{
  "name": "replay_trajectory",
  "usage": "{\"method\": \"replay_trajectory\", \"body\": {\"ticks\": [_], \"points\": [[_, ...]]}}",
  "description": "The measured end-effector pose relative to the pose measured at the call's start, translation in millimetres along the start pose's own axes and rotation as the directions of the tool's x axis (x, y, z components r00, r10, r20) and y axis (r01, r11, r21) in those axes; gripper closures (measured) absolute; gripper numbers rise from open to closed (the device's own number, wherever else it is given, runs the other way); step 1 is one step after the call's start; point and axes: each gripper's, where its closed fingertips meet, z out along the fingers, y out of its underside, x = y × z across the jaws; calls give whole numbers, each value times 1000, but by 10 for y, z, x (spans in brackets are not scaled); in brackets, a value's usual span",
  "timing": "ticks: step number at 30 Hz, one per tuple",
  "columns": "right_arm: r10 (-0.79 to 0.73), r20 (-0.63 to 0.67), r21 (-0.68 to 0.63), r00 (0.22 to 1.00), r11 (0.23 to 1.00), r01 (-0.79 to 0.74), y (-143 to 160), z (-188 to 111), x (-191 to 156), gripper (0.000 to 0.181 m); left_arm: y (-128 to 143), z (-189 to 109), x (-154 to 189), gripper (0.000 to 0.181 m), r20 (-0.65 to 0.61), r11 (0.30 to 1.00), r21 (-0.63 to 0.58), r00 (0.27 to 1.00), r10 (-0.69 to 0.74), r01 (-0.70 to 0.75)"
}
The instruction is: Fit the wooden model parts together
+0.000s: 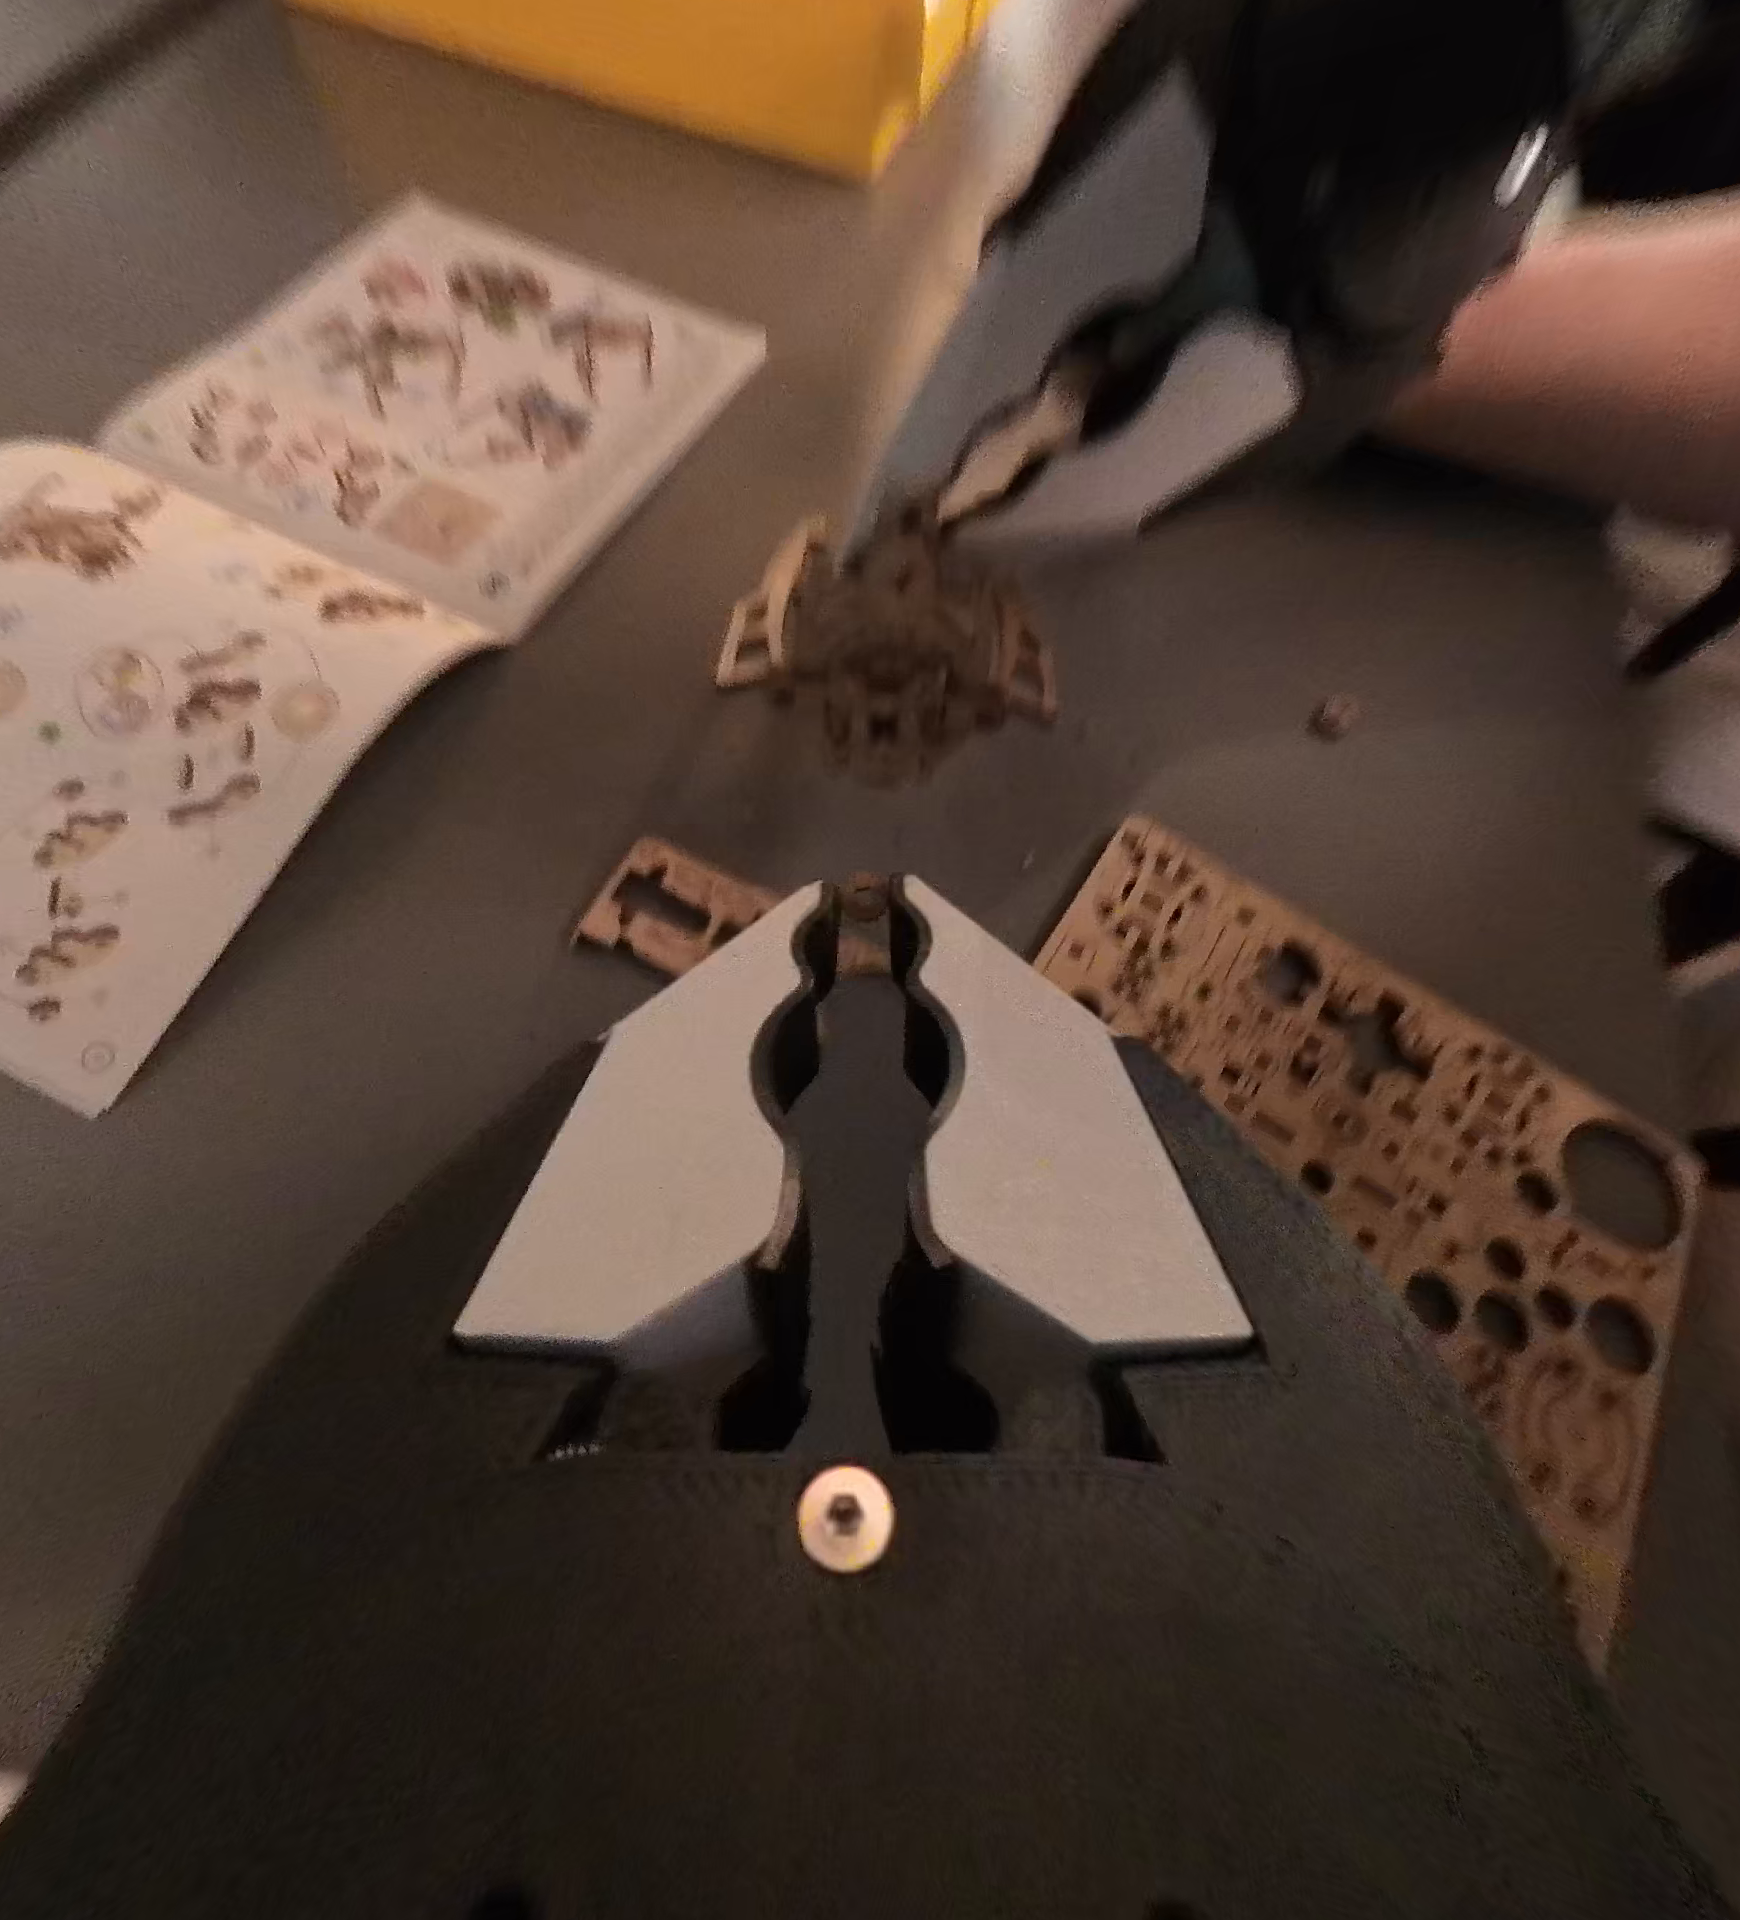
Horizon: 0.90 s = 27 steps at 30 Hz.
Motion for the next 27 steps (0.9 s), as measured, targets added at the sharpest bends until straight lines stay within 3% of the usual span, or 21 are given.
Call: {"method": "replay_trajectory", "body": {"ticks": [1,4,8,16,27], "points": [[2,2,0,1000,1000,-2,-7,5,-7,181,-125,-6,40,173,-20,997,74,999,-25,26],[0,3,-5,1000,1000,0,-26,20,-35,181,-364,-17,117,173,-48,974,220,998,-50,60],[5,-12,0,1000,1000,-5,-76,27,-48,181,-460,-25,145,173,12,957,288,1000,28,-30],[29,-53,102,998,995,-24,-314,-64,-15,181,-610,-108,237,173,196,894,335,950,243,-298],[33,-74,153,997,988,-21,-428,-122,2,181,-655,-112,291,173,191,884,370,955,227,-284]]}}
